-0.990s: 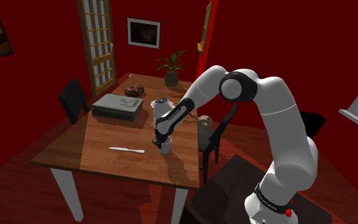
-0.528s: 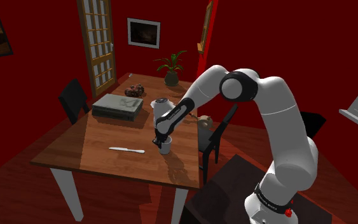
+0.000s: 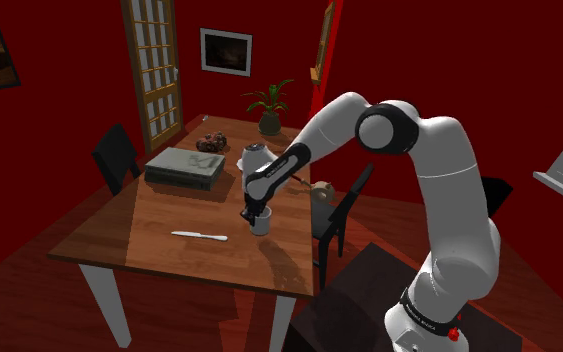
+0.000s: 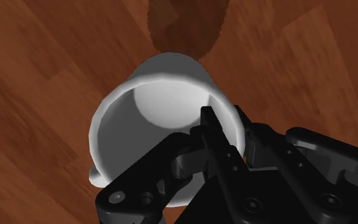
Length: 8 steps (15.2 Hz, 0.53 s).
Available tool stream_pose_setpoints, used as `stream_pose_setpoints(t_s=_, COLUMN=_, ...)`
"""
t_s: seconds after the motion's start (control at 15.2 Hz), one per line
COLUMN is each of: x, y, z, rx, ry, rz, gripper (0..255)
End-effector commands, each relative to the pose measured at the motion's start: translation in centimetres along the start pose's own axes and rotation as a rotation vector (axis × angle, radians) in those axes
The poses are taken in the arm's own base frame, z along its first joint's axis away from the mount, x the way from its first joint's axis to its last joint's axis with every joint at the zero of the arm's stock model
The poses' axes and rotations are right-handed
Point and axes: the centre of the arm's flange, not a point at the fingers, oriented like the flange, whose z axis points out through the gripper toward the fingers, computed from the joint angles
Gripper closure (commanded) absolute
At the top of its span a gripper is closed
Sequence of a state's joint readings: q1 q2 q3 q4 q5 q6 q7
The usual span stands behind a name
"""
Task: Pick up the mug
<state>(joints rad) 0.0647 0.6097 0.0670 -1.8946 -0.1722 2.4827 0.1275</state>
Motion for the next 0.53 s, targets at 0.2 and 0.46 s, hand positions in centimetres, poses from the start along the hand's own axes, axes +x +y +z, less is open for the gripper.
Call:
stream_pose_setpoints(t_s=0.2, x=0.0, y=0.1, z=-2.6, rx=0.000, ry=0.000, rz=0.000, gripper=255)
stream_pose_setpoints(t_s=0.46, x=0.0, y=0.1, z=-3.7, rx=0.000, ry=0.000, rz=0.000, gripper=255)
